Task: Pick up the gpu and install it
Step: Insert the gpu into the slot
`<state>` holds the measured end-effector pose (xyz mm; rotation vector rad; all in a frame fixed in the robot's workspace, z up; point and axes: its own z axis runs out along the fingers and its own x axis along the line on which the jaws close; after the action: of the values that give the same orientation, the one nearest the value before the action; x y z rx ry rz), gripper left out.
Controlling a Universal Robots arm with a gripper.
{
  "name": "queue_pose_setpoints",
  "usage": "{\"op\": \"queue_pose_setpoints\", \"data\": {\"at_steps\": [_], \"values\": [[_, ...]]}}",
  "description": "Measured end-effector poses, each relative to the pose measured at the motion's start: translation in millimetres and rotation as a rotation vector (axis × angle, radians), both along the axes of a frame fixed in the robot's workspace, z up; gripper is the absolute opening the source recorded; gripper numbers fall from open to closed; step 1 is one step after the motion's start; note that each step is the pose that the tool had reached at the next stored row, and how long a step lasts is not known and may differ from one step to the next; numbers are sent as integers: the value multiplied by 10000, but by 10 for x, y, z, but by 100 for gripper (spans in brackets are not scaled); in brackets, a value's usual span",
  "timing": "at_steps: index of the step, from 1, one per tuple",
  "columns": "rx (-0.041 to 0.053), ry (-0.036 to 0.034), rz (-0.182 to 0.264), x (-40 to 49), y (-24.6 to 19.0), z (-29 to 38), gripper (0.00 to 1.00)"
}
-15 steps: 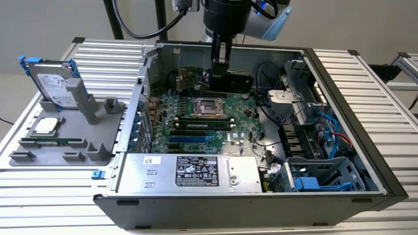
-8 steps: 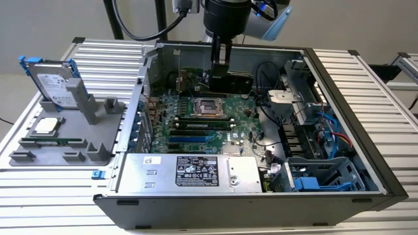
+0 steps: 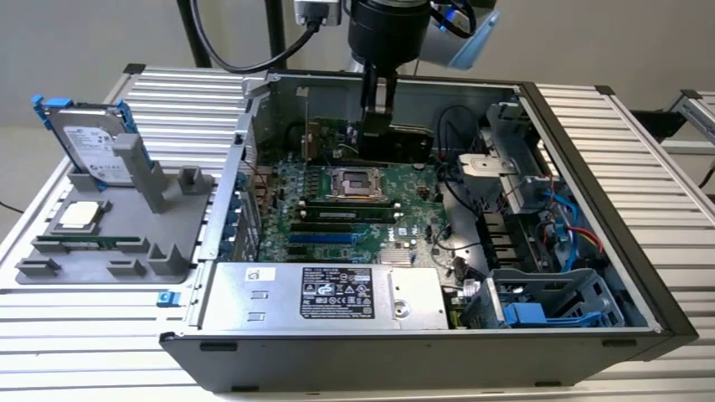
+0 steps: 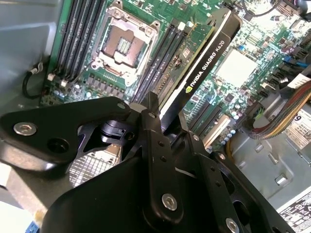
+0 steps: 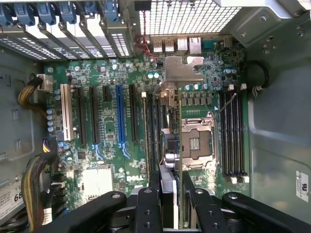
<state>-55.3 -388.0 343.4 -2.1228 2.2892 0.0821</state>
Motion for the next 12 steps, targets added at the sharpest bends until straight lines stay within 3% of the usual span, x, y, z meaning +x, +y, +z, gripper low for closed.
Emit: {"op": "queue_pose_setpoints", "data": {"at_steps": [5, 12], "values": [[-2, 1, 1, 0, -91, -23, 0], [0, 0, 0, 0, -144, -62, 0]]}}
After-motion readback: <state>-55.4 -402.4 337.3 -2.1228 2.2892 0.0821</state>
